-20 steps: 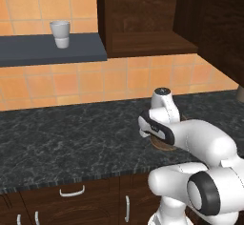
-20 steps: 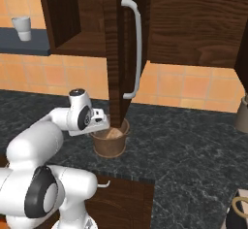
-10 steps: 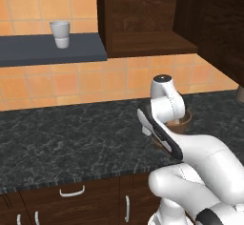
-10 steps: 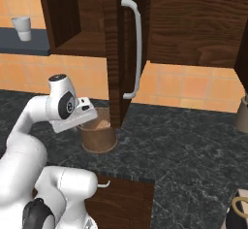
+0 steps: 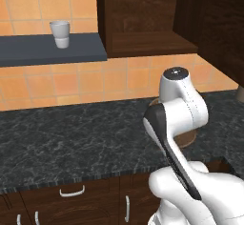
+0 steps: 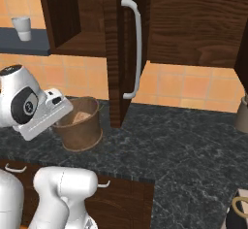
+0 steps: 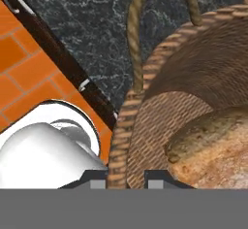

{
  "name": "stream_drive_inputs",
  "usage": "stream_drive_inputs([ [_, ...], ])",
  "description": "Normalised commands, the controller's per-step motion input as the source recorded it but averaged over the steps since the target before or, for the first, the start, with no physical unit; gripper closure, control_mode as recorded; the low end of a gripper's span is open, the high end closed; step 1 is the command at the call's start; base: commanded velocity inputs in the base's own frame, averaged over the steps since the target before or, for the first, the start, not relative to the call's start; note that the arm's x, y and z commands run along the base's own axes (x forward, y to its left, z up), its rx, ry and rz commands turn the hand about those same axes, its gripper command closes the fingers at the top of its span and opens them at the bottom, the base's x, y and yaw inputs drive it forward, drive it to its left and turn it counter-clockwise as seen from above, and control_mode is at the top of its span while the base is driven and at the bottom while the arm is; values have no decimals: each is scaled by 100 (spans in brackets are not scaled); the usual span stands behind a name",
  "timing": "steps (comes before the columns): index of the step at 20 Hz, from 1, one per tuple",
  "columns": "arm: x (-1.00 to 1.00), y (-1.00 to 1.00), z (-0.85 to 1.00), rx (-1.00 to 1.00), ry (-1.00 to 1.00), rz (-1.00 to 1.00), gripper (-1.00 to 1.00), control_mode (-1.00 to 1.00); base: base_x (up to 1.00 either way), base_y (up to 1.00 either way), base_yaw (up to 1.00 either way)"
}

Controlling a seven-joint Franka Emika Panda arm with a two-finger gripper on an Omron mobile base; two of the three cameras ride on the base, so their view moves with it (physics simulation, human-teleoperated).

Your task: Open the cabinet, pick up the bread from the cabinet and place it in the basket. Then move the basket to the dining counter.

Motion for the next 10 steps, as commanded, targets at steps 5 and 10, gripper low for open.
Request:
stream_drive_inputs([
  [5, -82, 51, 100, 9, 0, 5, 100, -100, 0, 0, 0],
  [10, -61, 8, 75, 20, 4, -3, 100, -100, 0, 0, 0],
])
